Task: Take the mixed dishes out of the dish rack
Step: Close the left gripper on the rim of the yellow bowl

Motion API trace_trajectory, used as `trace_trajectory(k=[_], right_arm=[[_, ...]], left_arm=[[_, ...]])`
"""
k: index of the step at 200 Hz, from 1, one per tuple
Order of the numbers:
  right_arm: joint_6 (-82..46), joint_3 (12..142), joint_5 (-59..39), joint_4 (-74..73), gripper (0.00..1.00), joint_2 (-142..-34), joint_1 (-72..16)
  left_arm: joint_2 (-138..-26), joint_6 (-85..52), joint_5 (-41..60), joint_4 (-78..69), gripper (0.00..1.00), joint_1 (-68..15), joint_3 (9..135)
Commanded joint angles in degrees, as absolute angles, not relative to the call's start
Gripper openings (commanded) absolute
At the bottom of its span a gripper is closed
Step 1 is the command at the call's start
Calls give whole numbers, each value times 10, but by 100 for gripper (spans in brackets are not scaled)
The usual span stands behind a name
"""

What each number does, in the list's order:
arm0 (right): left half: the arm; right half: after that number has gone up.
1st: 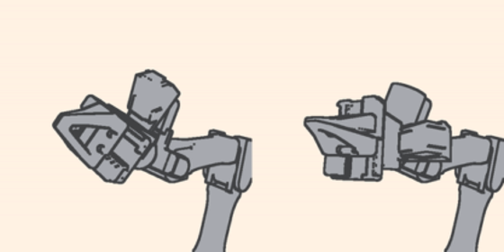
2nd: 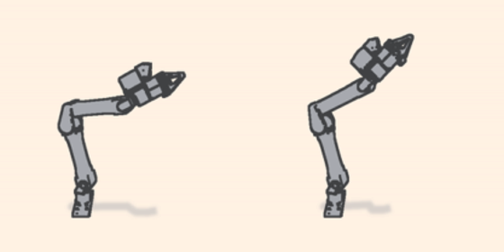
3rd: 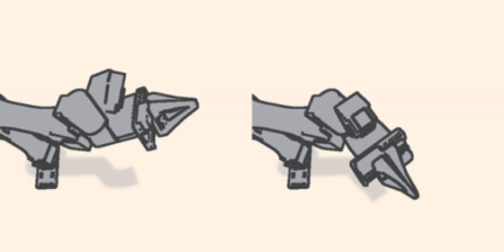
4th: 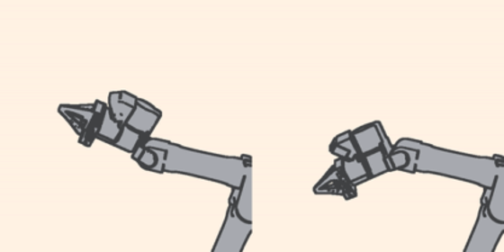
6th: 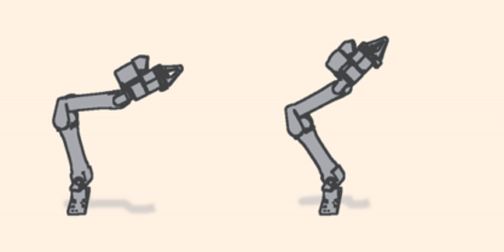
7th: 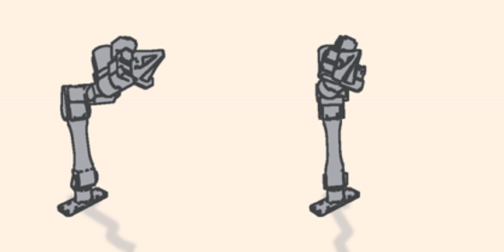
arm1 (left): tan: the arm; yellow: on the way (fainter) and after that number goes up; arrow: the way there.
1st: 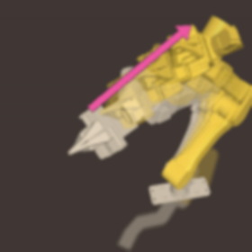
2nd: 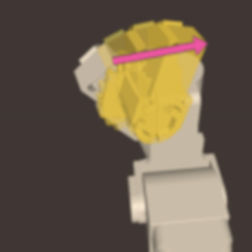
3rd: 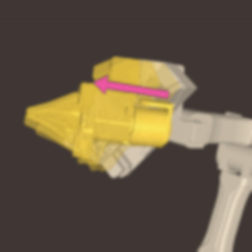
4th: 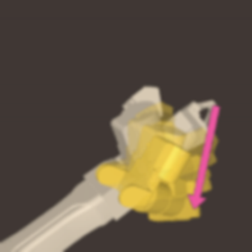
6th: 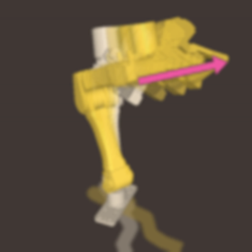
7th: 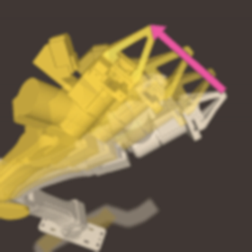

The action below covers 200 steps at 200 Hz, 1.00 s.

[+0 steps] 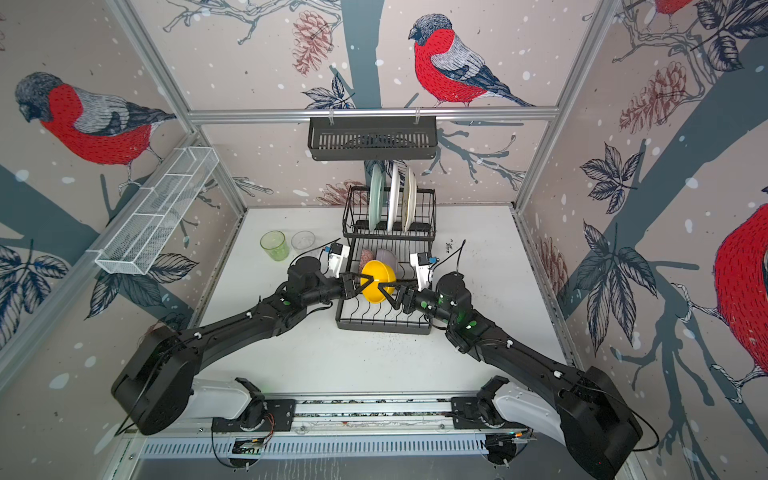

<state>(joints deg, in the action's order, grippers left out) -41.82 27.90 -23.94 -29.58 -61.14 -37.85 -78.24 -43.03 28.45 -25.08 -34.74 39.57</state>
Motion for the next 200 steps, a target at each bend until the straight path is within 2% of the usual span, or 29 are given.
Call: trace_trajectory(k=[1,40,72,106,162,200], right_arm=[[-410,286,-244,-318,65,-614,-382],[-405,288,-239,-312,66,-615,-384],[-402,289,-237,-310,66,-617,-385],[-397,290,-232,-302,69,-618,-386],[-392,289,-221,-290,88,-610,-386],[-390,288,-216,-286,93,-606,-387]], left_arm=[[-787,-433,295,-285,14,-349,402],[-792,-436,299,-287,12,-350,403],[-793,-438,298,-287,0,-350,403],[-800,-437,302,-287,0,-350,406],[-803,-432,300,-278,0,-350,410],[-802,-426,299,-265,0,-350,412]])
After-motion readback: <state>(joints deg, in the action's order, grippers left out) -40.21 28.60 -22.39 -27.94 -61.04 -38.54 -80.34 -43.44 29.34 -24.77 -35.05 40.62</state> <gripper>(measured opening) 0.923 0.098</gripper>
